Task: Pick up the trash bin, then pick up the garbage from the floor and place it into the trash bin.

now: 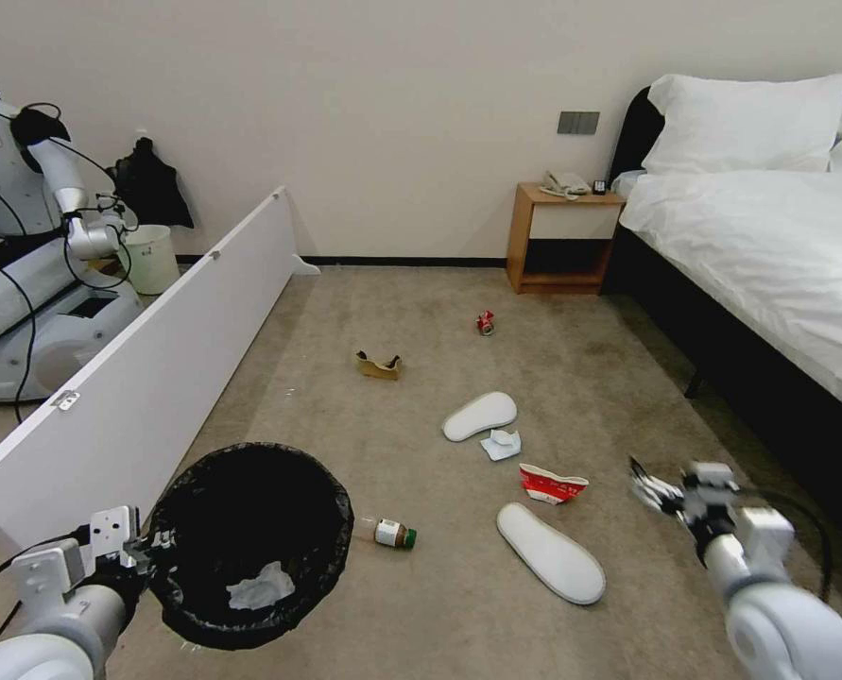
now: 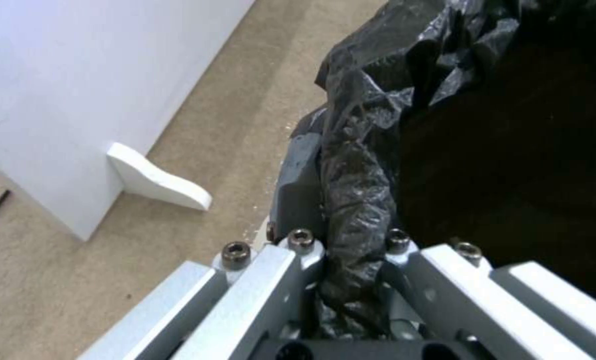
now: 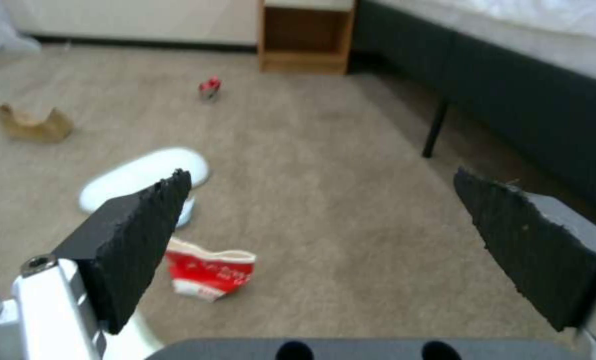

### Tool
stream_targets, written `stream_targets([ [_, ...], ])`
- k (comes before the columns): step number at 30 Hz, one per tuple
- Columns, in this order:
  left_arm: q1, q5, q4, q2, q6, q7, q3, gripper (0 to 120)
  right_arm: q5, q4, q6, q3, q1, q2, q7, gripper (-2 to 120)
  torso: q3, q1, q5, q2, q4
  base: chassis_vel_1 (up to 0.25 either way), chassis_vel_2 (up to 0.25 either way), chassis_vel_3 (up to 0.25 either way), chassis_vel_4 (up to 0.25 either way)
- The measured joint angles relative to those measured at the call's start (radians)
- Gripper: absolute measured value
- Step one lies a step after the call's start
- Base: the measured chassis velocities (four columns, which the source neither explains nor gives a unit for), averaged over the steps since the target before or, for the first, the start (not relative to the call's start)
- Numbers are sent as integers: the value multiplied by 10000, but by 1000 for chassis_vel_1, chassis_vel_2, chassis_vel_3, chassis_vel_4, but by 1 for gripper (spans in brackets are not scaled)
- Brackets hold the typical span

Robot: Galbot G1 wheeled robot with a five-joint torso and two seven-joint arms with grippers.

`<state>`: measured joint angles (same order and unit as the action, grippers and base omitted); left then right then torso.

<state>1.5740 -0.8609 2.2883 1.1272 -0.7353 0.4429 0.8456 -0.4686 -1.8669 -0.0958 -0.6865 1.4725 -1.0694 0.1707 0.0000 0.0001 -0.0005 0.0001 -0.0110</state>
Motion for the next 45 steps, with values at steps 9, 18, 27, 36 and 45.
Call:
stream_targets([
  [9, -23, -152, -516, 77, 0, -76, 635, 2, 685, 455, 1230, -521, 1024, -1102, -754, 100, 0, 0, 3, 0, -1, 0, 0, 0, 0],
  [18, -51, -521, -839, 114, 0, -119, 1297, 2, 845, 641, 1528, -383, 1268, -1204, -1192, 100, 0, 0, 4, -2, -1, 0, 0, 0, 0],
  [27, 5, -727, -888, 89, 0, -148, 1539, 2, 813, 818, 1553, -280, 1242, -1221, -1293, 100, 0, 0, 5, -2, -2, -4, 3, 6, -3],
  [36, -20, -770, -891, 96, 0, -155, 1532, 2, 720, 936, 1583, -276, 1172, -1163, -1326, 100, 1, 0, 5, -2, -3, -80, 64, 71, -71],
  [45, -35, -796, -895, 94, 0, -157, 1523, 2, 678, 1036, 1606, -235, 1134, -1134, -1368, 100, 1, 0, 5, -2, -2, -73, 70, 61, -63],
])
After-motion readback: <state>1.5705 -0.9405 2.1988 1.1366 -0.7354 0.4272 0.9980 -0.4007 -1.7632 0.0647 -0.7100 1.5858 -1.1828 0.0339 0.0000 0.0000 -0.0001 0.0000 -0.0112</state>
